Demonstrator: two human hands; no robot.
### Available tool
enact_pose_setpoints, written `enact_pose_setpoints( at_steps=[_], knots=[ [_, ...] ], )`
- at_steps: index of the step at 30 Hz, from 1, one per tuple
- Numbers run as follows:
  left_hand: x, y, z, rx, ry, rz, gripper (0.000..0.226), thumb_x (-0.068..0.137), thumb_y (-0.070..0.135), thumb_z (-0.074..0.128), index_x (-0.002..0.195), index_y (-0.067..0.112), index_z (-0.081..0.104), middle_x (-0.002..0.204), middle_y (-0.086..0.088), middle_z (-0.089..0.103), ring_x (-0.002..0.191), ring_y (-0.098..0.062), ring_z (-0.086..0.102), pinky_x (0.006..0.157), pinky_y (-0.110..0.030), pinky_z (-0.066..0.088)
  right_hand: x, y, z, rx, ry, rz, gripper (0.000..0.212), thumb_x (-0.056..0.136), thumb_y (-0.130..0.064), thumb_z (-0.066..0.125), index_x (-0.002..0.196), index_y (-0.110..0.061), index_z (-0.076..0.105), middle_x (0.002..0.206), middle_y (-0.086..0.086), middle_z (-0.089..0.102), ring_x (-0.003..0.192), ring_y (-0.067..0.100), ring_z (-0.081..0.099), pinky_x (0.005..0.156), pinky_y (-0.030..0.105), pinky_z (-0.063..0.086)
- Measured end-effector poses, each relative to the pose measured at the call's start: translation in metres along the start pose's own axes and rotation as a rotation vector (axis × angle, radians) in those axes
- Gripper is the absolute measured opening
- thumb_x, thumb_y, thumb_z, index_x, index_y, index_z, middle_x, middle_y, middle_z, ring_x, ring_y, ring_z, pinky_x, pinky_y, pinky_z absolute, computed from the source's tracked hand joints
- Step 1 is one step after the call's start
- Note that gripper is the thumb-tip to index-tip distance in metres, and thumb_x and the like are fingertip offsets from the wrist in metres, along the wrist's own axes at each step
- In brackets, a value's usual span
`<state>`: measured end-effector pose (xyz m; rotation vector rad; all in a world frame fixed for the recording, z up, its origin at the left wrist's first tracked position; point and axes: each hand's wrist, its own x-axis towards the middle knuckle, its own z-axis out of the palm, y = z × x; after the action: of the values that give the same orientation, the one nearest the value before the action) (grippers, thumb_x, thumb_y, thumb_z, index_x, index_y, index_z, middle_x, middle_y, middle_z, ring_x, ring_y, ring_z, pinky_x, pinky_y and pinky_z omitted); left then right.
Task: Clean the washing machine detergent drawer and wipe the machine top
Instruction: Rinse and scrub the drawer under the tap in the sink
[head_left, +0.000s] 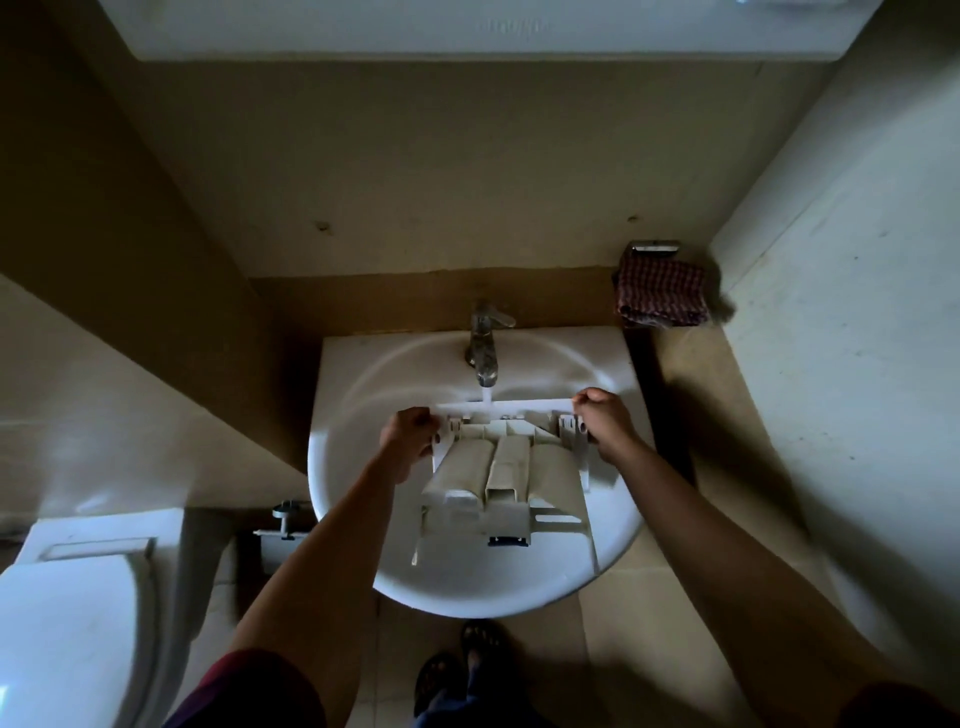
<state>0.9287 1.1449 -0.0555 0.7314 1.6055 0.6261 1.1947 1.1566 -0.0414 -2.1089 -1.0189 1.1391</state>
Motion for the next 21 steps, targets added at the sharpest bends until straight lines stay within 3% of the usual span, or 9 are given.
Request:
enact_pose_setpoints(
  at_steps=[2, 6, 10, 14, 17, 21],
  knots=[
    [-0.002, -0.002, -0.015, -0.038, 0.025, 0.0, 0.025, 0.094, 0.008, 0.057, 0.118, 0.004, 0.06, 0.101, -0.016, 0.062, 0.088, -0.025, 0.061, 0.079, -0.037, 0.053, 0.001, -0.009, 0.012, -0.005, -0.03, -0.006, 0.021, 0.089, -0.018, 0.053, 0.069, -0.015, 0.058, 0.064, 0.002, 0.054, 0.059, 0.016, 0.048, 0.052, 0.022, 0.034],
    [-0.007, -0.002, -0.042, -0.044, 0.078, 0.024, 0.021, 0.094, 0.008, 0.056, 0.115, 0.006, 0.061, 0.103, -0.017, 0.063, 0.092, -0.027, 0.061, 0.091, -0.046, 0.05, 0.001, -0.023, 0.035, 0.052, -0.098, -0.008, 0.016, 0.09, -0.019, 0.054, 0.076, -0.017, 0.061, 0.07, 0.001, 0.055, 0.064, 0.015, 0.048, 0.062, 0.024, 0.038],
    [-0.015, -0.004, -0.065, 0.004, 0.092, 0.065, 0.01, 0.094, 0.007, 0.054, 0.091, 0.011, 0.062, 0.089, -0.016, 0.061, 0.085, -0.024, 0.057, 0.082, -0.04, 0.048, -0.004, -0.031, 0.054, 0.125, -0.168, 0.036, 0.011, 0.091, -0.02, 0.055, 0.084, -0.019, 0.063, 0.074, 0.004, 0.056, 0.066, 0.016, 0.048, 0.064, 0.026, 0.039],
    [-0.021, -0.006, -0.083, 0.062, 0.234, 0.07, 0.025, 0.09, 0.008, 0.059, 0.069, 0.02, 0.062, 0.076, -0.011, 0.062, 0.077, -0.024, 0.06, 0.081, -0.04, 0.054, -0.01, -0.038, 0.07, 0.195, -0.247, 0.094, 0.009, 0.09, -0.016, 0.057, 0.087, -0.017, 0.065, 0.079, 0.006, 0.059, 0.072, 0.017, 0.051, 0.062, 0.024, 0.041],
    [-0.028, -0.012, -0.091, 0.052, 0.235, 0.047, 0.023, 0.09, 0.01, 0.06, 0.069, 0.019, 0.063, 0.078, -0.013, 0.06, 0.071, -0.022, 0.057, 0.076, -0.036, 0.053, -0.013, -0.04, 0.079, 0.177, -0.295, 0.122, 0.014, 0.085, -0.017, 0.066, 0.096, -0.009, 0.069, 0.09, 0.011, 0.064, 0.08, 0.022, 0.055, 0.064, 0.026, 0.042],
    [-0.041, -0.017, -0.097, -0.047, 0.135, 0.016, 0.013, 0.091, 0.02, 0.063, 0.079, 0.014, 0.063, 0.088, -0.017, 0.062, 0.076, -0.026, 0.061, 0.069, -0.031, 0.052, -0.014, -0.044, 0.087, 0.116, -0.332, 0.131, 0.024, 0.084, -0.018, 0.069, 0.106, -0.011, 0.068, 0.107, 0.014, 0.067, 0.087, 0.023, 0.055, 0.069, 0.03, 0.042]
  ],
)
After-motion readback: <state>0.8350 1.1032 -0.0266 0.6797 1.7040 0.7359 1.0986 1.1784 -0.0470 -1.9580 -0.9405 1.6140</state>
